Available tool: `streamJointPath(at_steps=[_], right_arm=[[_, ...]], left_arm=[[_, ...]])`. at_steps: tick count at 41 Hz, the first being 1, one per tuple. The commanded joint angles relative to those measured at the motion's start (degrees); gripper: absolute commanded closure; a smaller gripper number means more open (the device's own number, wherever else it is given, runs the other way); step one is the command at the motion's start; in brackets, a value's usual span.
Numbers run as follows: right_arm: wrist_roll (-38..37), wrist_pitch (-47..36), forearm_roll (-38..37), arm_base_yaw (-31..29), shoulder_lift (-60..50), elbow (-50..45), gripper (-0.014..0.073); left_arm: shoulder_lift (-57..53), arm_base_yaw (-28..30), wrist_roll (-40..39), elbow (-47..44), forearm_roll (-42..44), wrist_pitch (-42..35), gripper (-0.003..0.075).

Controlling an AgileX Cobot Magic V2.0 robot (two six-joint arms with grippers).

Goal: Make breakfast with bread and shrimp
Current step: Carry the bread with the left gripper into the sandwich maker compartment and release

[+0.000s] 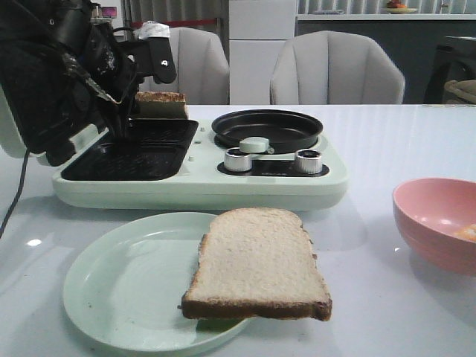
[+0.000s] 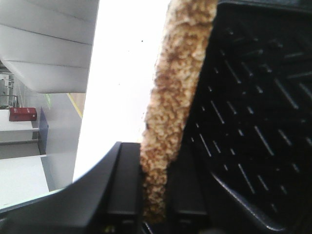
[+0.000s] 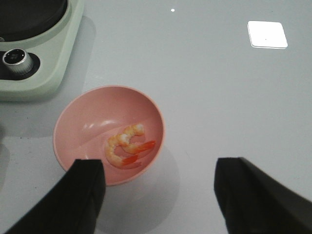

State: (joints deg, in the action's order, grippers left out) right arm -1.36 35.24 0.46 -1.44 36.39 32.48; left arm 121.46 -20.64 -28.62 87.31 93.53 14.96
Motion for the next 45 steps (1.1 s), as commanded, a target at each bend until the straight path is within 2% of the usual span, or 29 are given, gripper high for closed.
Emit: streamJointPath(at_steps=[1, 6, 10, 21, 25, 31, 34, 36, 40, 42, 45], right_arm=[[-0.20, -4.26, -0.46, 0.06, 0.35, 1.71, 0.0016], [-0.20, -4.26, -0.46, 0.06, 0.35, 1.71, 0.0016], [-0.20, -4.26, -0.46, 0.06, 0.35, 1.71, 0.0016], [-0.20, -4.26, -0.46, 0.06, 0.35, 1.71, 0.0016], [-0.20, -4.26, -0.46, 0.06, 0.35, 1.71, 0.0016], [-0.20, -4.26, -0.46, 0.06, 0.35, 1.71, 0.0016], [-0.20, -4.26, -0.46, 0.06, 0.35, 1.71, 0.0016], [-0.20, -4.26, -0.46, 0.06, 0.35, 1.71, 0.0016], [-0.20, -4.26, -0.46, 0.06, 0.35, 1.71, 0.0016], [-0.20, -4.26, -0.46, 0.06, 0.35, 1.71, 0.0016], [-0.20, -4.26, -0.46, 0.06, 0.35, 1.71, 0.0016]], left_arm=[[-4.61, 0.09, -1.18, 0.57, 0.91, 0.61, 0.0398], [-6.46, 0.09, -1.18, -2.23, 0.91, 0.52, 0.0320], [-7.95, 0.09, -1.37, -4.43, 0.91, 0.52, 0.0289], [-12.70, -1.65, -2.92, -10.48, 0.91, 2.18, 0.0291], [-15.45, -3.42, -6.53, -13.11, 0.91, 4.09, 0.0296], [-21.42, -7.18, -6.76, -17.76, -0.10, 5.96, 0.0296], [-24.47, -9.54, -6.37, -18.76, -7.68, 9.48, 0.0296], [-26.63, -10.74, -2.94, -18.76, -18.20, 10.47, 0.0296], [-30.94, -13.21, 13.36, -18.76, -40.25, 15.20, 0.0296], [-32.93, -14.56, 19.92, -18.76, -47.50, 19.73, 0.0296], [-36.14, -16.04, 22.46, -18.76, -55.20, 25.56, 0.0296]])
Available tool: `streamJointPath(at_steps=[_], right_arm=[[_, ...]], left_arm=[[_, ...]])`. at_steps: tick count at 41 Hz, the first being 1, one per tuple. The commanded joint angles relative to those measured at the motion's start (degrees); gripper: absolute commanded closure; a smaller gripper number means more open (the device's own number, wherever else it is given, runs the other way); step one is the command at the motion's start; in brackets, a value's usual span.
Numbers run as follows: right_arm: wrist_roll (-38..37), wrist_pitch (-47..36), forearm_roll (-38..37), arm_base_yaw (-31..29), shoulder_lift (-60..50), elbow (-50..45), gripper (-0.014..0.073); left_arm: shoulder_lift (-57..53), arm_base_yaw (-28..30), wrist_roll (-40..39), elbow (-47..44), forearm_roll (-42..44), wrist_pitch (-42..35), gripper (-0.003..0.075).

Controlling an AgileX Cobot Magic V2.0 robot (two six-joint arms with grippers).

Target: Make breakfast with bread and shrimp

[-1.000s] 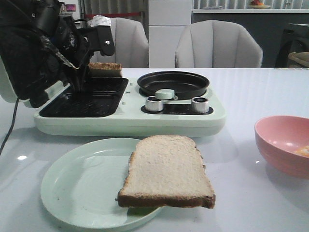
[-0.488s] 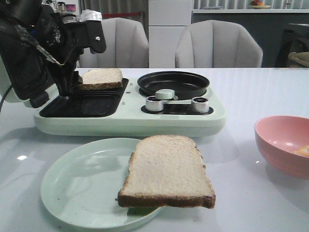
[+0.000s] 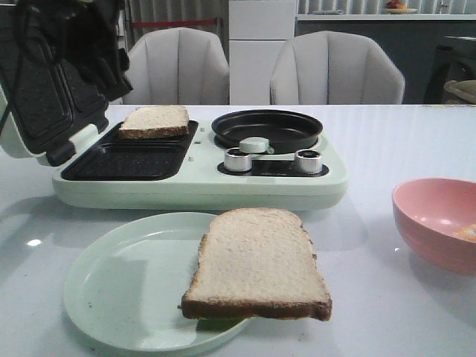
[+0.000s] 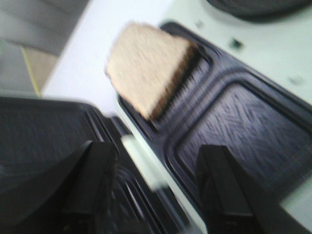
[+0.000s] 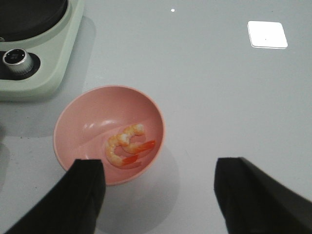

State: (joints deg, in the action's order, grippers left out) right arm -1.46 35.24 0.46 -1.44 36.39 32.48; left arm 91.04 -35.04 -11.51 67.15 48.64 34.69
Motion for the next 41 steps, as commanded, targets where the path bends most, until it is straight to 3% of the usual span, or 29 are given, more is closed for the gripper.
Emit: streamJointPath(at_steps=[1, 7, 19, 34, 41], right_arm=[[-0.10, -4.26, -0.46, 0.06, 0.35, 1.71, 0.0016], [-0.10, -4.26, -0.46, 0.06, 0.35, 1.71, 0.0016], [-0.10, -4.26, -0.46, 0.06, 0.35, 1.71, 0.0016], [-0.10, -4.63, -0.46, 0.06, 0.35, 1.71, 0.0016], [-0.10, -4.72, 3.88, 0.06, 0.64, 1.78, 0.0016]], left_arm=[[-6.63, -1.79, 5.35, 1.40, -12.09, 7.57, 0.0296], [-14.38, -2.07, 5.35, -0.62, -24.20, 9.61, 0.0296], [-29.57, -2.07, 5.35, -11.30, -36.78, 5.42, 0.0296], [-44.58, -2.07, 5.35, -24.83, -42.32, 4.20, 0.0296], [-49.31, -2.07, 5.35, -28.88, -42.32, 4.20, 0.0296]])
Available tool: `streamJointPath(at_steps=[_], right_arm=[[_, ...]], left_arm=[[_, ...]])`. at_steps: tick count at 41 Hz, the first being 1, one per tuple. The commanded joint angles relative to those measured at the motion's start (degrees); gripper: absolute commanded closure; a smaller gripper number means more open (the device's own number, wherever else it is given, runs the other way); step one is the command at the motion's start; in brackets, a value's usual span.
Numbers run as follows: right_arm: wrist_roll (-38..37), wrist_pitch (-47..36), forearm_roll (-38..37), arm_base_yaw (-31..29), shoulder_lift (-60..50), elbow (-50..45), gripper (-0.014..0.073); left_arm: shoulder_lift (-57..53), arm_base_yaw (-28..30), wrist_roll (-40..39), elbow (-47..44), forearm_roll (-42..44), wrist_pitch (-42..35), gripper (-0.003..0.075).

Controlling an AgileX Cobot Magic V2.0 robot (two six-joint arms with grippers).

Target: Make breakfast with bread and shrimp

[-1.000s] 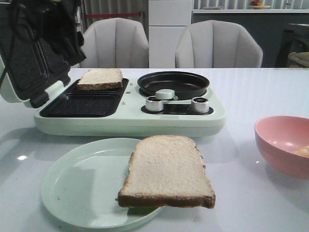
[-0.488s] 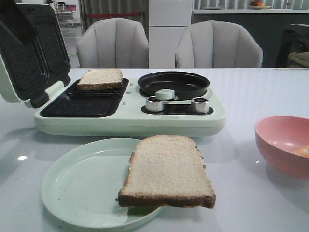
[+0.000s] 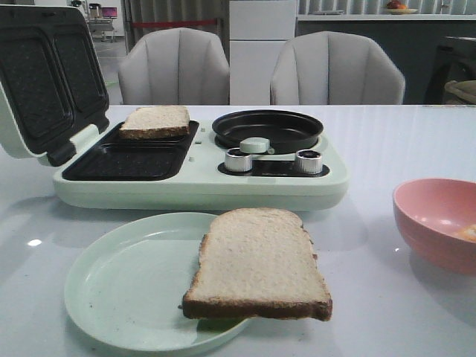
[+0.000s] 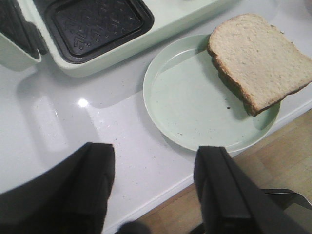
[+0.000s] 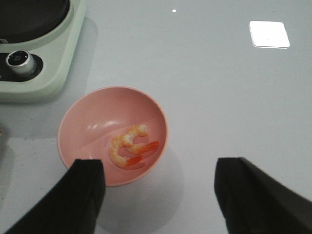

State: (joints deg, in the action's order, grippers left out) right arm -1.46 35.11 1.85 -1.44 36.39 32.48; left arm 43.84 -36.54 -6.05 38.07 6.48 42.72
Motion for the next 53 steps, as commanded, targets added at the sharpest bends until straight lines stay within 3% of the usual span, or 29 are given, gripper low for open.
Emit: streamJointPath(at_steps=[1, 6, 13, 21, 25, 29, 53], right_arm=[[-0.10, -4.35, 3.34, 0.06, 0.91, 1.78, 0.0016], [2.27, -0.67, 13.97, 1.59, 4.63, 1.78, 0.0037], [11.88, 4.89, 28.82, 8.59, 14.43, 1.78, 0.0099], [16.66, 0.83, 38.99, 19.50, 27.75, 1.89, 0.0111], [16.65, -1.89, 40.30, 23.54, 33.99, 3.22, 0.0103], [16.65, -2.58, 41.24, 26.18, 39.91, 6.10, 0.0041], [16.70, -3.29, 41.87, 26.73, 59.15, 20.32, 0.0025]], left_arm=[[-2.61, -0.57, -0.12, -0.10, -0.16, -3.83, 0.0296], [-3.04, -0.57, -0.12, -0.42, -0.16, -3.96, 0.0296], [-3.04, -0.57, -0.12, -0.48, -0.05, -6.16, 0.0296], [-3.04, -0.57, -0.12, -0.48, -0.05, -6.76, 0.0296], [-3.04, -0.57, -0.12, -0.48, -0.05, -6.76, 0.0296], [-3.04, -0.57, -0.12, -0.48, -0.05, -6.76, 0.0296], [-3.04, -0.57, -0.12, -0.48, -0.15, -6.76, 0.0296]])
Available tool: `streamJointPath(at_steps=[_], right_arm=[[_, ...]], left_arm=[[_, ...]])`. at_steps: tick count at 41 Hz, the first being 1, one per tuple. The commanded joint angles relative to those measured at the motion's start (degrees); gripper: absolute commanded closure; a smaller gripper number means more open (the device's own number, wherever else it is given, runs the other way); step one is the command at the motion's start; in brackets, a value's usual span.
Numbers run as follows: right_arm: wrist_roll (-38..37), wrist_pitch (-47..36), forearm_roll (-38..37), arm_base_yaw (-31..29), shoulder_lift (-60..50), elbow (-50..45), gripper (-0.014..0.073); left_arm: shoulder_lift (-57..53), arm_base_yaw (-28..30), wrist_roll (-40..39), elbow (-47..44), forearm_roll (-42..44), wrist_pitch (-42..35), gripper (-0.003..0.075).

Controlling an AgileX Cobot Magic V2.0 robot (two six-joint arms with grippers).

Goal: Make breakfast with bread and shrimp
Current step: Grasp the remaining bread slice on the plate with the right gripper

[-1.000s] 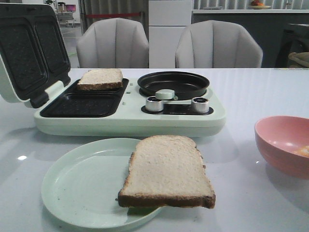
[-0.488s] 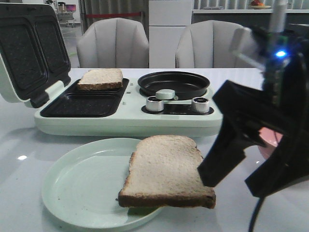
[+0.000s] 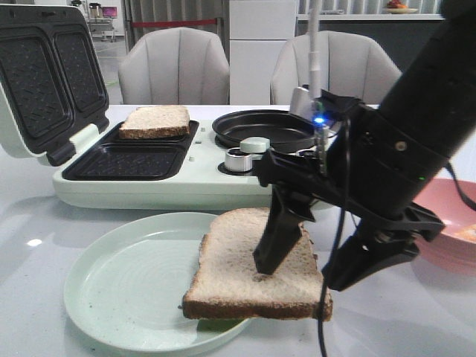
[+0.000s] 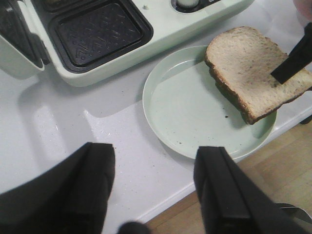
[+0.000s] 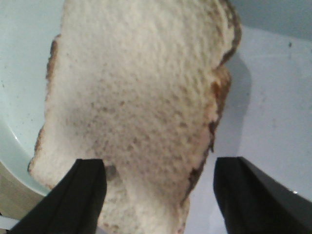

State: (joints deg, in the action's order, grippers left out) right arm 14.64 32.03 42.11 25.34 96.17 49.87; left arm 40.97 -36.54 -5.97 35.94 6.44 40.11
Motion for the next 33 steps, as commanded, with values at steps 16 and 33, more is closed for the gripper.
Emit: streamJointPath(at_steps=[16, 33], right_arm=[[0.92, 1.28, 1.15, -0.05, 0.28, 4.50, 0.0323], [0.92, 1.41, 0.05, -0.05, -4.28, 4.50, 0.0519]], left_arm=[[-0.16, -0.57, -0.20, 1.65, -0.11, -3.84, 0.0296], [-0.16, -0.57, -0.20, 1.65, 0.00, -3.84, 0.0296]])
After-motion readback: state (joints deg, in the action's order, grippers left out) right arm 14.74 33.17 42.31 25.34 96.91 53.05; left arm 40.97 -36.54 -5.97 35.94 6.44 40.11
